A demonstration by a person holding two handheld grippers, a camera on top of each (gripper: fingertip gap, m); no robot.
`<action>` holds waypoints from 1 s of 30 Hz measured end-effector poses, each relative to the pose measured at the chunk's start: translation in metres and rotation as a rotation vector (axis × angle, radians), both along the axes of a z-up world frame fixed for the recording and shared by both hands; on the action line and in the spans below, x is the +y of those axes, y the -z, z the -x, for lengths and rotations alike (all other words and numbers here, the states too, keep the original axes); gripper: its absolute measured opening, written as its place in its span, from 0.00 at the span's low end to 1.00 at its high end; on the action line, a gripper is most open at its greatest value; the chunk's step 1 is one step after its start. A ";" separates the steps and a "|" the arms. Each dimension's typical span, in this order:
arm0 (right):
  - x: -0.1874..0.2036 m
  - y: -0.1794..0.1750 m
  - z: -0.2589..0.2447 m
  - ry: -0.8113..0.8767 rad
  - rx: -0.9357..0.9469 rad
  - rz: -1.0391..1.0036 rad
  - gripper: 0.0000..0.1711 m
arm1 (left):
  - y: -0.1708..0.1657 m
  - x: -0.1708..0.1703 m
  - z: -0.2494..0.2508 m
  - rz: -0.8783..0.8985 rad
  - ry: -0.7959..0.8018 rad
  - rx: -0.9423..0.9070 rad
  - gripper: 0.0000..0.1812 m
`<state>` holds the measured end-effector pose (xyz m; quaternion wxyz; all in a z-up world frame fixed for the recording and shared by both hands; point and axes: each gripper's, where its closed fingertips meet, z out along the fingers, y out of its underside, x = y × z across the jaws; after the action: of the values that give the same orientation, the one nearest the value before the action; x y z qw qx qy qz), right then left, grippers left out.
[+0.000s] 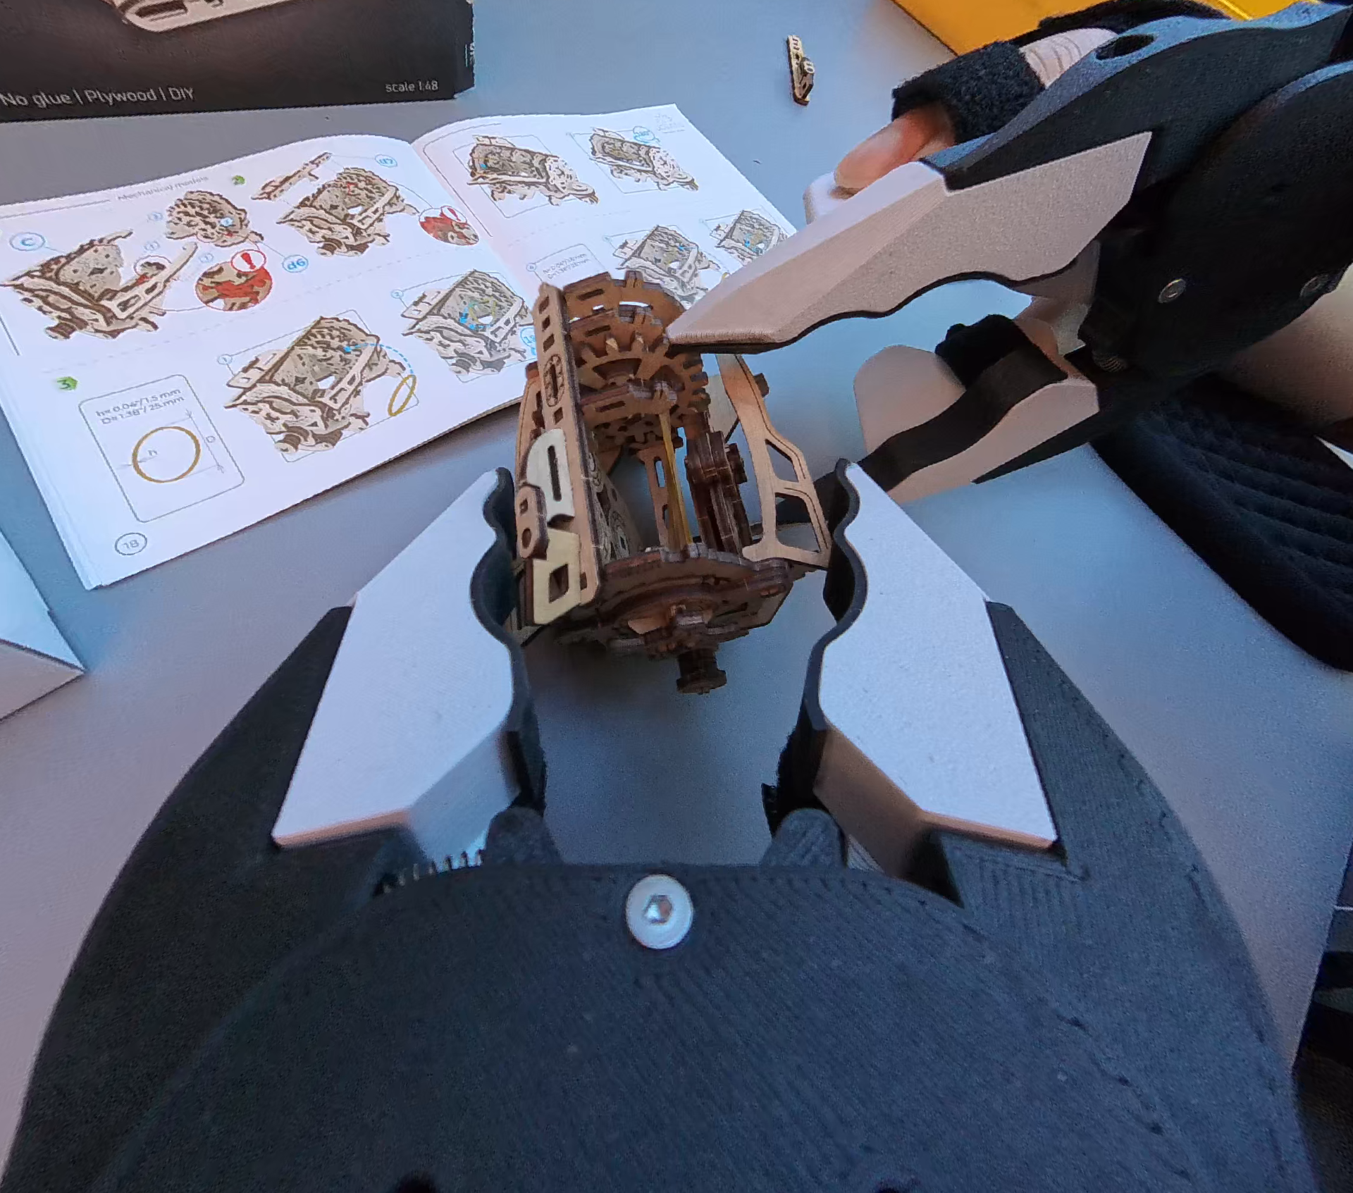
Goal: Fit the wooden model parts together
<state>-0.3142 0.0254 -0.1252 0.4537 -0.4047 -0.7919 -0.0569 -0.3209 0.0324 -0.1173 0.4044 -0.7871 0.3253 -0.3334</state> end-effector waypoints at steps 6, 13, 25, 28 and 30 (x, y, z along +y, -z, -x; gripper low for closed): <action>0.005 -0.012 0.002 0.003 0.011 -0.044 0.28 | 0.000 0.000 -0.001 -0.002 0.002 -0.005 0.46; 0.007 -0.012 0.000 -0.004 -0.038 -0.051 0.28 | 0.000 -0.001 0.000 0.007 0.012 -0.009 0.47; 0.013 -0.017 0.001 -0.001 -0.067 -0.112 0.19 | 0.000 -0.003 0.003 0.020 0.022 -0.016 0.47; 0.010 -0.016 0.001 -0.013 -0.061 -0.091 0.18 | 0.000 -0.002 0.004 0.017 0.018 -0.015 0.46; 0.009 -0.015 0.000 -0.005 -0.063 -0.082 0.18 | -0.001 0.000 0.009 0.017 0.001 -0.018 0.47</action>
<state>-0.3147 0.0340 -0.1099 0.4447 -0.3820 -0.8038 -0.1011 -0.3296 0.0325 -0.1162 0.4005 -0.7873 0.3193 -0.3433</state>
